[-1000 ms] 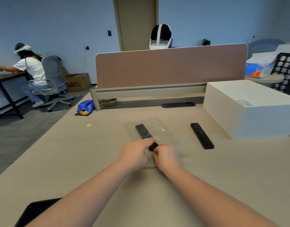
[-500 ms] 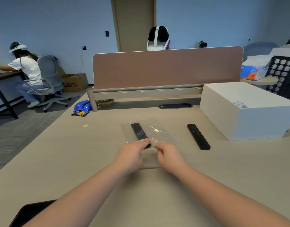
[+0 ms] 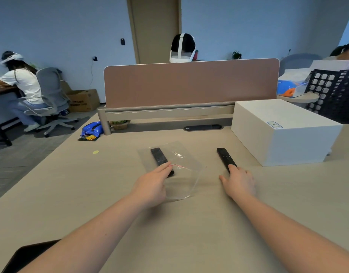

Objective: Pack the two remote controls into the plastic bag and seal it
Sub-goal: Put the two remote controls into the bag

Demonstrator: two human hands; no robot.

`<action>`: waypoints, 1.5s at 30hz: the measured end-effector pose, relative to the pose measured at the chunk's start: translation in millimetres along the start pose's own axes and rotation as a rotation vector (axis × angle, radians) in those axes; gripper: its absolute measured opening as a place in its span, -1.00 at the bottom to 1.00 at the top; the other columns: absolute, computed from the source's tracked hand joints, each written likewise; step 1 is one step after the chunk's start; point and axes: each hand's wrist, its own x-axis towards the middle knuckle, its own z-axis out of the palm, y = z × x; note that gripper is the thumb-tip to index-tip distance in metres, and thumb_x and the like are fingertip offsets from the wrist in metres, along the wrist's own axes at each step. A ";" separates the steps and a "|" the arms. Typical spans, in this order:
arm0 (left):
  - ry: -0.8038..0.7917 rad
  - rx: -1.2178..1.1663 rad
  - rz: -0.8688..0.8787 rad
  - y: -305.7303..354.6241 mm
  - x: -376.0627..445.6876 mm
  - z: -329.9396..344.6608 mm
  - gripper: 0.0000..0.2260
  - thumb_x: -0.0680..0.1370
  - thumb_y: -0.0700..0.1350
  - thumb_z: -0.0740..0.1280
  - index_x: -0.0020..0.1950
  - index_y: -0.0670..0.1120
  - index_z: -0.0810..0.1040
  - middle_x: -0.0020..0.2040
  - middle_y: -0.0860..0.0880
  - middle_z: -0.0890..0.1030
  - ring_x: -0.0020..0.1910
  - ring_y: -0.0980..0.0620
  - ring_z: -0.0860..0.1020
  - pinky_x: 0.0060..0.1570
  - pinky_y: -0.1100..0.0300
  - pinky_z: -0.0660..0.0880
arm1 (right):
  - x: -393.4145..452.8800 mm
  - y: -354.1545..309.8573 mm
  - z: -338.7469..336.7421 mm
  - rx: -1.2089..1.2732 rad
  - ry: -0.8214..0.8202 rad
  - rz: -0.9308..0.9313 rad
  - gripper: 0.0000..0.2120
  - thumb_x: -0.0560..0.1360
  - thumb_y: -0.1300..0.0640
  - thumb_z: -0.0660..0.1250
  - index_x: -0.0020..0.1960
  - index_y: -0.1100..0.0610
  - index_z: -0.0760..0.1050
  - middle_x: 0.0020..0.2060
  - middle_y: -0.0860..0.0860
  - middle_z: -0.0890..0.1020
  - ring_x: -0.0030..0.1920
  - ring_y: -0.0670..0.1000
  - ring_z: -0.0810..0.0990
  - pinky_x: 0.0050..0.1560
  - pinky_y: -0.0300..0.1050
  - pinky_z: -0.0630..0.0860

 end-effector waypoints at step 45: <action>-0.139 0.006 0.008 20.3 -1.0 -8.5 -0.26 0.48 -0.12 0.28 0.53 0.03 -0.08 0.56 0.13 -0.09 0.43 -0.01 0.31 0.18 0.04 0.47 | -100.5 -61.4 -35.9 0.042 0.005 -0.430 -0.78 0.57 0.07 0.16 0.01 0.20 0.49 -0.05 0.16 0.62 0.00 0.17 0.51 -0.21 -0.05 0.38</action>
